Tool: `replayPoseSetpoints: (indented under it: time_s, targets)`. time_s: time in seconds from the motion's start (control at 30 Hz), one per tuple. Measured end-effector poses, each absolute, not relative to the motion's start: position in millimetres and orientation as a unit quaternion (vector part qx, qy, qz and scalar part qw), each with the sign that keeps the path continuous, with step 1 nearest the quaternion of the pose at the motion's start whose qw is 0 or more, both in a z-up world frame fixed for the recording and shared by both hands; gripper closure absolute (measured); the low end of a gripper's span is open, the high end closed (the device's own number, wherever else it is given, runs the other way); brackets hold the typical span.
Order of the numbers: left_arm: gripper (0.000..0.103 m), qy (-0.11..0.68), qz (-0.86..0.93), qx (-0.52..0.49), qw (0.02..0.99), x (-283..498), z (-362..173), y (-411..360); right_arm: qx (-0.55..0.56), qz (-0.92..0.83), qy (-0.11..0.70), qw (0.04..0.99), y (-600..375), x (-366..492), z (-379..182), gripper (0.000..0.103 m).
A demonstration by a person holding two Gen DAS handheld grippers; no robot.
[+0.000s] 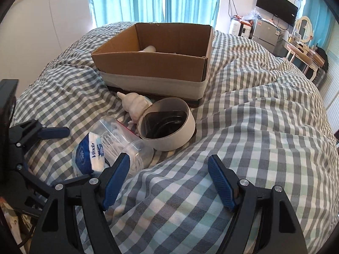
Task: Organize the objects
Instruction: 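Grasp the blue Vinda tissue pack with the left tool while the right tool grasps the pale blue case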
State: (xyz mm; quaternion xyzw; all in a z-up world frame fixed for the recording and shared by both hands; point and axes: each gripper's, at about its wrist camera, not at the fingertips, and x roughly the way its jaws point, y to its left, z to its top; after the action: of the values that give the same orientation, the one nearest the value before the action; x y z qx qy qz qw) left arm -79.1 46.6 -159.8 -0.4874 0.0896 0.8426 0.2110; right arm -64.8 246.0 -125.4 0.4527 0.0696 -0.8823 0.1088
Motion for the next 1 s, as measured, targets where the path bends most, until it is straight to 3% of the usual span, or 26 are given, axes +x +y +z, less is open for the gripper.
replayPoseSetpoints:
  time_s: [0.03, 0.13, 0.53, 0.7, 0.83, 0.9, 1.0]
  targets:
    - [0.006, 0.093, 0.842, -0.488, 0.211, -78.7, -160.2, 48.2, 0.452, -0.883, 0.067, 0.106, 246.0, -64.2, -125.4, 0.027]
    - [0.039, 0.084, 0.833, -0.493, 0.236, -75.4, -161.4, 48.6, 0.450, -0.885, 0.061, 0.098, 246.7, -61.3, -124.2, 0.027]
    - [0.041, 0.029, 0.859, -0.482, 0.169, -69.0, -128.7, 11.4, 0.463, -0.880, 0.054, 0.095, 226.4, -50.7, -126.6, 0.027]
    - [0.041, 0.018, 0.874, -0.465, 0.141, -72.0, -119.0, -5.2, 0.481, -0.865, 0.094, 0.107, 196.4, -47.3, -143.2, 0.025]
    - [0.041, 0.015, 0.878, -0.460, 0.133, -72.9, -119.4, -12.7, 0.487, -0.858, 0.105, 0.128, 182.4, -46.0, -150.5, 0.028]
    - [0.041, 0.011, 0.879, -0.457, 0.132, -72.6, -118.9, -14.6, 0.496, -0.850, 0.102, 0.143, 177.4, -46.6, -154.1, 0.038]
    - [0.041, 0.006, 0.882, -0.452, 0.132, -72.3, -116.8, -18.3, 0.508, -0.840, 0.111, 0.154, 167.2, -47.1, -162.7, 0.039]
